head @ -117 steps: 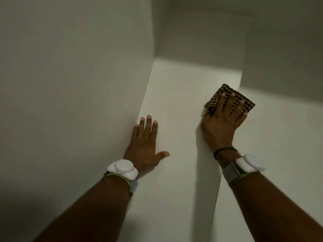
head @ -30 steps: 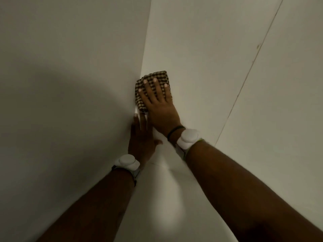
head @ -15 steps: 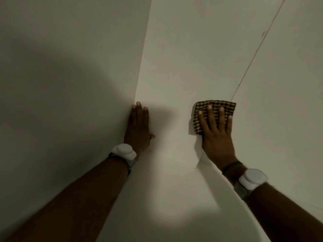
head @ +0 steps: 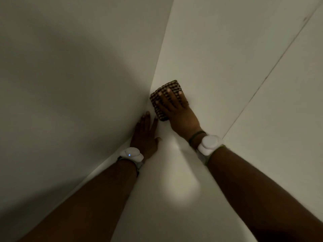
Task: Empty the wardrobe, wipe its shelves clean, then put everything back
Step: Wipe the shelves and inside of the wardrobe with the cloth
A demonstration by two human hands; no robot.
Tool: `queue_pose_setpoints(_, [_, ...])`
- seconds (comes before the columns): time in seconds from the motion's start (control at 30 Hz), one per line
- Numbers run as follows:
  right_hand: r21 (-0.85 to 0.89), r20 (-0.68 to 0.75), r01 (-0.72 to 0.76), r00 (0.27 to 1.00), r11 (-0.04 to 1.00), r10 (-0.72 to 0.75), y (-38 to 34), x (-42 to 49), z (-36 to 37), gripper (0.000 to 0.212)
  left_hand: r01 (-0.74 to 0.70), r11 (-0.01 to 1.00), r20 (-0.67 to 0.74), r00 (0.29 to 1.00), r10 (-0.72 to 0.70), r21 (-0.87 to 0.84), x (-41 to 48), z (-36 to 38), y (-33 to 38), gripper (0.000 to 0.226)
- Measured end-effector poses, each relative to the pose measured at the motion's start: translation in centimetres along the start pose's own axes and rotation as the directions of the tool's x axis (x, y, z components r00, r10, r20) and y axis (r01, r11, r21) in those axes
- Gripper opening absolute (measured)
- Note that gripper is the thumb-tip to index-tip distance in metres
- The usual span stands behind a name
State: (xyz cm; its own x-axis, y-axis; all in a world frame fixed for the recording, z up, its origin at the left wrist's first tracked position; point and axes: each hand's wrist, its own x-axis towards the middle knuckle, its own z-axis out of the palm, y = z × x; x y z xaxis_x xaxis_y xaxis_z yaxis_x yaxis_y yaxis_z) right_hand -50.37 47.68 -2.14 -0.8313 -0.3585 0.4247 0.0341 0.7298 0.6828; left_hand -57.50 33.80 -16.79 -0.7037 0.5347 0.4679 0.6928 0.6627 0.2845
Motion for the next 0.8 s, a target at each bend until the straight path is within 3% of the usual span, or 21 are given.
queue_pose_setpoints(0.13, [-0.091, 0.061, -0.042, 0.997, 0.995, 0.047, 3.9, -9.0, -2.1, 0.077, 0.05, 0.997, 0.015, 0.999, -0.049, -0.055, -1.0, 0.2, 0.2, 0.087])
queue_pose_setpoints(0.33, [-0.176, 0.14, -0.09, 0.983, 0.98, 0.115, 5.0, -18.0, -1.9, 0.084, 0.087, 0.992, 0.175, 0.982, -0.069, -0.095, -1.8, -0.2, 0.5, 0.087])
queue_pose_setpoints(0.43, [-0.139, 0.103, -0.113, 0.987, 0.984, 0.127, 2.8, -15.6, -0.6, 0.075, 0.076, 0.993, 0.2, 0.978, -0.055, -0.096, -1.7, 0.0, 0.6, 0.087])
queue_pose_setpoints(0.6, [-0.001, 0.074, 0.063, 0.995, 0.998, -0.063, -2.2, -6.2, 2.1, 0.077, 0.039, 0.997, 0.157, 0.987, -0.029, -0.06, -1.6, 0.2, 0.2, 0.082])
queue_pose_setpoints(0.8, [-0.031, 0.162, 0.184, 0.971, 0.983, -0.176, -5.4, -0.2, 3.2, 0.069, 0.14, 0.965, -0.097, 0.982, -0.165, -0.221, -2.0, -0.5, 0.3, 0.024])
